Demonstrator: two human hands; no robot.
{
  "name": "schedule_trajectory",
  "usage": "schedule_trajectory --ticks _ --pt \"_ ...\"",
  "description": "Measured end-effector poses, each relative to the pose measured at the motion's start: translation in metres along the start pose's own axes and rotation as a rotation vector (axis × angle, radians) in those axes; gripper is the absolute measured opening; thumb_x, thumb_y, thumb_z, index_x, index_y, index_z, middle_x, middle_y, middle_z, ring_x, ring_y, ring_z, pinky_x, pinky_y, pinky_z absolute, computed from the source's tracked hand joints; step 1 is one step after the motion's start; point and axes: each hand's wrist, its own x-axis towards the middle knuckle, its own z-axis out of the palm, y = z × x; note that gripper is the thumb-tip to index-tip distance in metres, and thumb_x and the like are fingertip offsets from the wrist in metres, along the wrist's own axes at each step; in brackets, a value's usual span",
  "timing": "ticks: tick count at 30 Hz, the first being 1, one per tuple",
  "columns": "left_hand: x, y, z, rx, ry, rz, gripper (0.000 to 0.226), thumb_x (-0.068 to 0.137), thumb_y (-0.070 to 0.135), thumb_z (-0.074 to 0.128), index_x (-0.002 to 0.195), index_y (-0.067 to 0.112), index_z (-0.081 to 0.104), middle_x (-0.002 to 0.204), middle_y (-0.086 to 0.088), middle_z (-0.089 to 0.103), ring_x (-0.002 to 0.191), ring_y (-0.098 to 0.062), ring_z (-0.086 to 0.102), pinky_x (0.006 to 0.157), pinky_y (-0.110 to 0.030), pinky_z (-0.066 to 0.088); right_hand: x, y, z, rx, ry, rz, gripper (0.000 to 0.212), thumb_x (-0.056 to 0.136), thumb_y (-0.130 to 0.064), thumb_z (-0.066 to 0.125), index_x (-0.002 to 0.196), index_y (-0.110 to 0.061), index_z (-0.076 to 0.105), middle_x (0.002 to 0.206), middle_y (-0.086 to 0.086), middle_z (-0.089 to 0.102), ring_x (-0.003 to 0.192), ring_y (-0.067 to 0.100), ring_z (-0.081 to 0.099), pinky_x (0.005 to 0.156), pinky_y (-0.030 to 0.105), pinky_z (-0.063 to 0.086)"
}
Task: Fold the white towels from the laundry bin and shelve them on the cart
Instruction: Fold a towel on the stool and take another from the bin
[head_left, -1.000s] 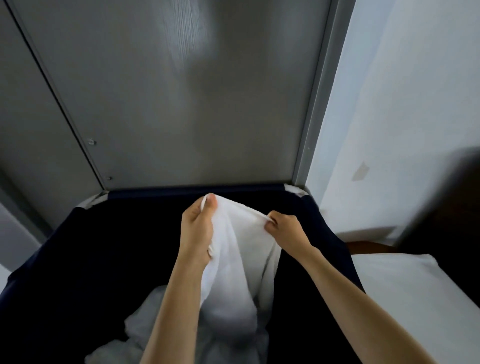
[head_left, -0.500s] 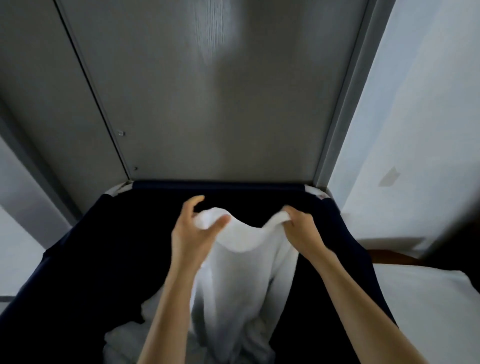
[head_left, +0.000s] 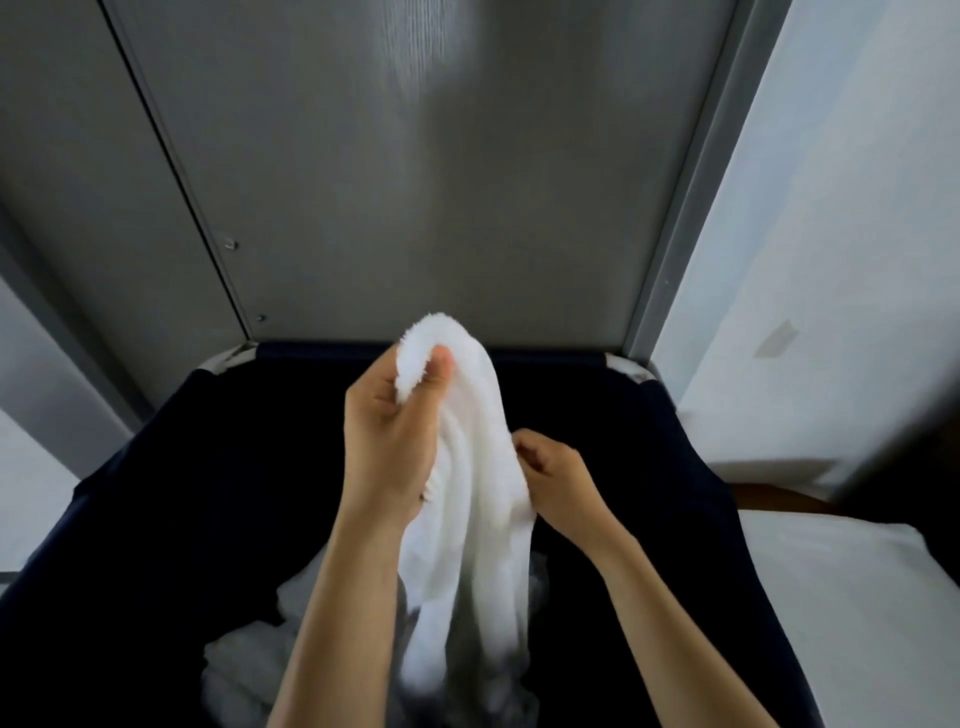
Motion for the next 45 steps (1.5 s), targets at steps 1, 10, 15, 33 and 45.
schedule_trajectory --ticks 1,10,15,33,45 --pt "0.002 0.001 -0.001 -0.019 0.018 0.007 0.041 0.088 0.029 0.061 0.056 0.009 0.047 0.057 0.001 0.035 0.055 -0.013 0.032 0.052 -0.024 0.029 -0.004 0.008 0.002 0.077 0.051 0.047 0.028 0.093 -0.007 0.051 0.076 -0.025 0.063 0.069 -0.012 0.062 0.063 0.0 0.054 0.061 0.018 0.042" --pt "0.01 -0.026 0.0 0.579 -0.173 -0.034 0.059 0.074 0.041 0.075 0.128 0.034 0.051 0.105 0.017 0.056 0.093 0.002 0.051 0.082 -0.016 0.039 0.018 -0.035 -0.027 0.154 0.386 0.026 0.04 0.092 -0.027 0.057 0.056 -0.013 0.046 0.038 -0.013 0.041 0.04 0.0 0.033 0.043 0.019 0.027" --pt "-0.012 -0.036 0.003 0.524 -0.538 -0.081 0.016 0.084 0.029 0.067 0.084 0.043 0.058 0.069 0.026 0.058 0.065 0.009 0.052 0.061 -0.008 0.037 0.006 -0.065 -0.011 0.122 0.201 -0.17 0.044 0.092 -0.032 0.057 0.05 -0.02 0.051 0.044 -0.011 0.049 0.046 0.002 0.043 0.051 0.016 0.036" --pt "-0.005 -0.078 -0.036 0.136 0.282 -0.057 0.019 0.093 0.023 0.056 0.075 0.023 0.05 0.075 0.01 0.049 0.067 0.0 0.044 0.065 -0.022 0.041 -0.027 0.065 -0.001 -0.032 0.135 0.214 0.035 0.078 -0.021 0.074 0.06 -0.02 0.044 0.053 -0.007 0.04 0.043 0.002 0.039 0.046 0.017 0.027" --pt "-0.023 -0.069 -0.013 0.499 -0.421 0.052 0.02 0.086 0.019 0.066 0.081 0.001 0.063 0.07 -0.015 0.06 0.058 -0.013 0.046 0.056 -0.023 0.038 -0.011 -0.041 0.002 0.025 0.138 -0.335 0.036 0.088 -0.037 0.06 0.059 -0.029 0.041 0.05 -0.011 0.043 0.05 0.001 0.043 0.048 0.009 0.032"
